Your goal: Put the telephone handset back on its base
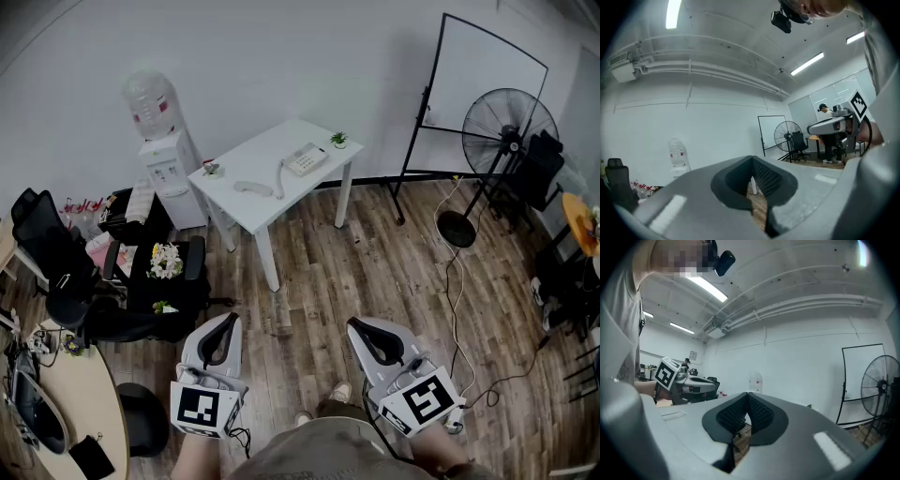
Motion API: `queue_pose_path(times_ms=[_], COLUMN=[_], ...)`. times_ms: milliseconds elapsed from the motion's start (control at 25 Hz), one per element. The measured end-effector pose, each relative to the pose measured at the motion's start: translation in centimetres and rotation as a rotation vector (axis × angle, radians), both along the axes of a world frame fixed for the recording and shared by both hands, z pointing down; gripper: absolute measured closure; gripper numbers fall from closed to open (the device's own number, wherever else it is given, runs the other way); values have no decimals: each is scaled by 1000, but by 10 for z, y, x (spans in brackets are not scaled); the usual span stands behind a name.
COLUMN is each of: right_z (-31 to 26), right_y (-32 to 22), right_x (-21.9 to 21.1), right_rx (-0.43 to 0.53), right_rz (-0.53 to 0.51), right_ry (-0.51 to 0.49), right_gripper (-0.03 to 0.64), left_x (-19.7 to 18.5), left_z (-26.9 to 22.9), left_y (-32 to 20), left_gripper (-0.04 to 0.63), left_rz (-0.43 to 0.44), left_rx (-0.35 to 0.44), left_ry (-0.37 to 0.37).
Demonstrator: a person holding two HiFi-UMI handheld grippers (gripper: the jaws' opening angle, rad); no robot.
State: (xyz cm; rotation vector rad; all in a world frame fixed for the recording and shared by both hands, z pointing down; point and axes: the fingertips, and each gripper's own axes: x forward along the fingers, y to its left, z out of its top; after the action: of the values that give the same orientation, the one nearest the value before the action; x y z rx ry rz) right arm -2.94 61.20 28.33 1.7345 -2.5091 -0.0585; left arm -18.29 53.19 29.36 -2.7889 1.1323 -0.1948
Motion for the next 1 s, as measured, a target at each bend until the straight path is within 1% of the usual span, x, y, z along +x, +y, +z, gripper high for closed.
queue_pose_path(times_ms=[200, 320, 400, 520, 680, 880, 1000], right_z=[-2, 4, 7, 5, 11, 19, 20], right_y=[0, -2, -3, -9, -18, -30, -42], right_x=[3, 6, 8, 8, 10, 21, 34], right_rx=[17, 2, -12, -7, -29, -47, -47], right_rz=[8, 21, 23, 8, 3, -3, 17], right_ry=[-31, -47, -47, -36, -35, -33, -48], right_gripper=[589, 589, 589, 589, 589, 589, 588], left_x=[3, 6, 7, 6, 8, 19, 29], left_z=[4, 17, 21, 18, 20, 25, 23], left_y=[-1, -4, -5, -8, -14, -26, -37], left_gripper=[595, 595, 595, 595, 595, 595, 595], left_rz=[14, 25, 25, 20, 9, 12, 11], left_rx=[-15, -28, -41, -49, -62, -61, -66], left_ry=[5, -9, -8, 10, 8, 10, 3])
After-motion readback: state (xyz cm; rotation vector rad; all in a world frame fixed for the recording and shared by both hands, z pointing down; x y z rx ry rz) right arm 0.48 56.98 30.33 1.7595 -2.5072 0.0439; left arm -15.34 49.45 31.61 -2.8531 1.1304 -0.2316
